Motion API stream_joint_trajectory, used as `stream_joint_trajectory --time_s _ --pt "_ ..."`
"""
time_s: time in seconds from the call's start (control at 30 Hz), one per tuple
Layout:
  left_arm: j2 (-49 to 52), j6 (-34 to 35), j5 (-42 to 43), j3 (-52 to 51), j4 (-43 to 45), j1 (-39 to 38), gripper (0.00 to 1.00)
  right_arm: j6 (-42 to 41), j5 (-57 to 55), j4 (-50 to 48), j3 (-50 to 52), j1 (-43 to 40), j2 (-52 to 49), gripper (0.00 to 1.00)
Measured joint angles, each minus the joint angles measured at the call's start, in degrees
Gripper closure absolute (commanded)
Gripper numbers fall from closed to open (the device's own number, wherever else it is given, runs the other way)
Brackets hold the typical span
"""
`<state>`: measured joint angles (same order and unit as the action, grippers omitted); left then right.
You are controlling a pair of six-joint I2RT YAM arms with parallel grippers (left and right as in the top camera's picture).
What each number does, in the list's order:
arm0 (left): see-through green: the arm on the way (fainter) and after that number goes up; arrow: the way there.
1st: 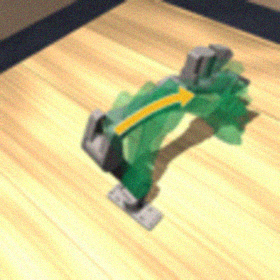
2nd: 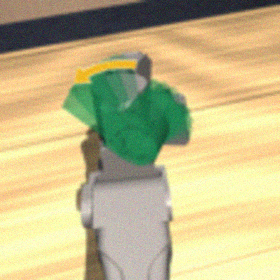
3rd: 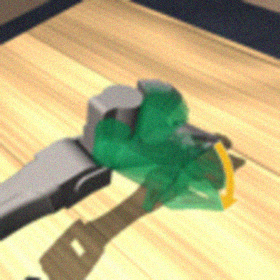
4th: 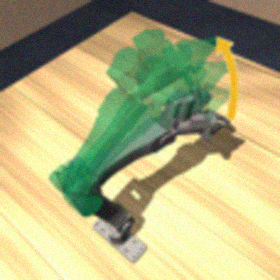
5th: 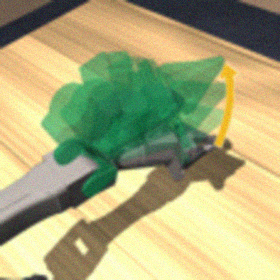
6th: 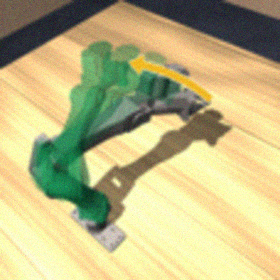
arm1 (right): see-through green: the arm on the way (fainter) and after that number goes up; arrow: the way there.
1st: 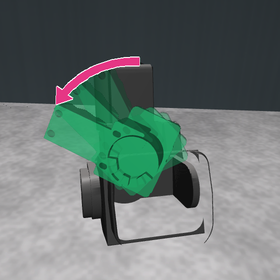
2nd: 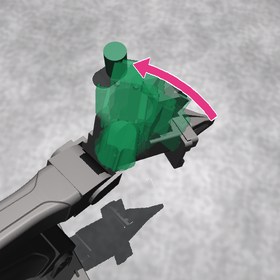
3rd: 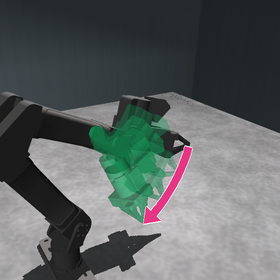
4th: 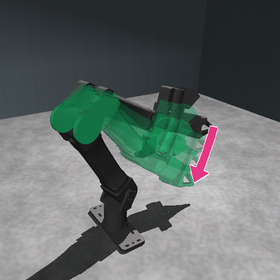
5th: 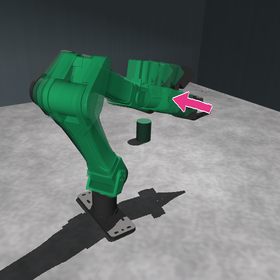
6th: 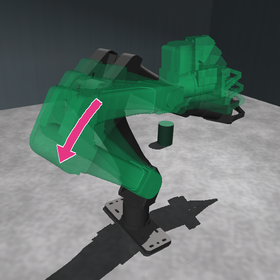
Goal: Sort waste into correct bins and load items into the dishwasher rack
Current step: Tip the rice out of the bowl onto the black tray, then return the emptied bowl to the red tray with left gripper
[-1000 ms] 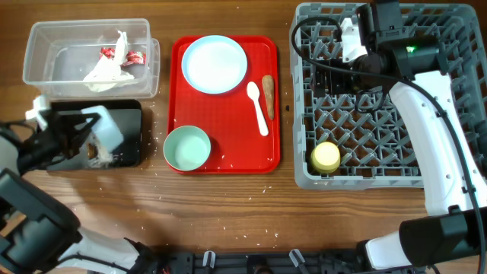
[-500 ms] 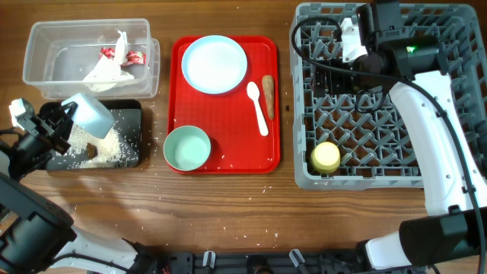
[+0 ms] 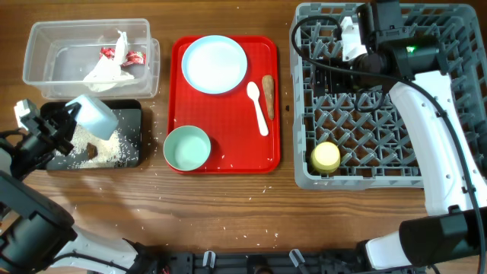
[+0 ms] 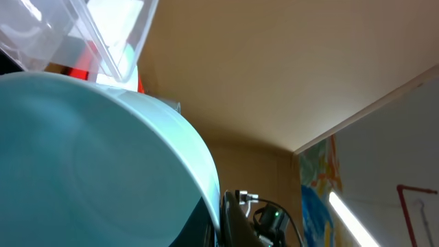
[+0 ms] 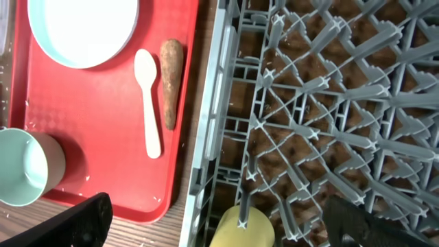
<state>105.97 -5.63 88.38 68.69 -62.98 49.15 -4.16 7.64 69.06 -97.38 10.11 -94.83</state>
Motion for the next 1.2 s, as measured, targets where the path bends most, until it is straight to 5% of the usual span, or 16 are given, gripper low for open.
stream_joint_trajectory --time_s 0.43,0.67,0.87,0.97,1.2 --pt "-5.4 2.6 -9.0 2.3 3.0 -18.8 0.96 0.0 0.0 -1.0 0.0 0.0 0.0 0.00" --pt "-7.4 16.3 -43.6 5.2 21.8 -47.4 0.96 0.0 0.0 -1.7 0.0 0.0 0.0 0.01" --pt "-7.0 17.8 -83.7 5.2 24.1 -72.5 0.96 0.0 0.0 -2.1 0.0 0.0 0.0 0.00" --pt "-3.3 17.8 -92.0 5.2 25.1 -76.1 0.96 0.0 0.0 -2.1 0.0 0.0 0.0 0.00" --pt "1.0 18.3 -95.7 5.2 25.3 -76.4 0.48 0.0 0.0 -2.1 0.0 0.0 0.0 0.00"
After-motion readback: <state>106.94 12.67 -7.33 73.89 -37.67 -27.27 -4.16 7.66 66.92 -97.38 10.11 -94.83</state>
